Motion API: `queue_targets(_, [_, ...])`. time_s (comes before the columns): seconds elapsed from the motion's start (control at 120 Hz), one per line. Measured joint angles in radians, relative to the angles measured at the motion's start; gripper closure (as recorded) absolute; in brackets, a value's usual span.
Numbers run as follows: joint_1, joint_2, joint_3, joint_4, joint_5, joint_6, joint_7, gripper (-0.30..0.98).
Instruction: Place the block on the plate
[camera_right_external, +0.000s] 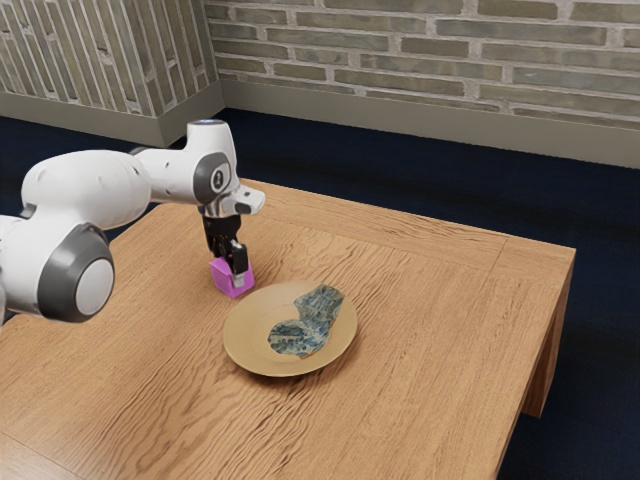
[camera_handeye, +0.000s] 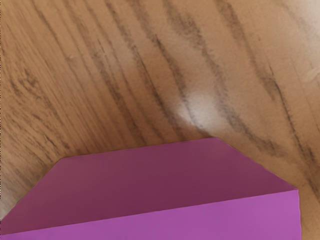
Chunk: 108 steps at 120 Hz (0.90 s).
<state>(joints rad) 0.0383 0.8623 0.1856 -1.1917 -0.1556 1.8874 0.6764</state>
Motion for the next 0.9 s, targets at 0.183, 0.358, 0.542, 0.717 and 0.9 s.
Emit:
queue_targets(0.183, [-0.001,-0.018,0.022,0.005,0.002,-0.005,-0.002,0.25])
queue_targets(0.358, [-0.004,-0.081,0.044,0.004,0.004,-0.023,-0.003,0.27])
queue_targets(0.542, [-0.011,-0.186,0.052,-0.010,0.012,-0.047,-0.004,0.27])
queue_targets(0.717, [-0.068,-0.228,0.046,-0.026,0.015,-0.061,-0.003,0.26])
queue_targets(0.9, [-0.142,-0.291,0.039,-0.107,0.015,-0.059,-0.002,0.27])
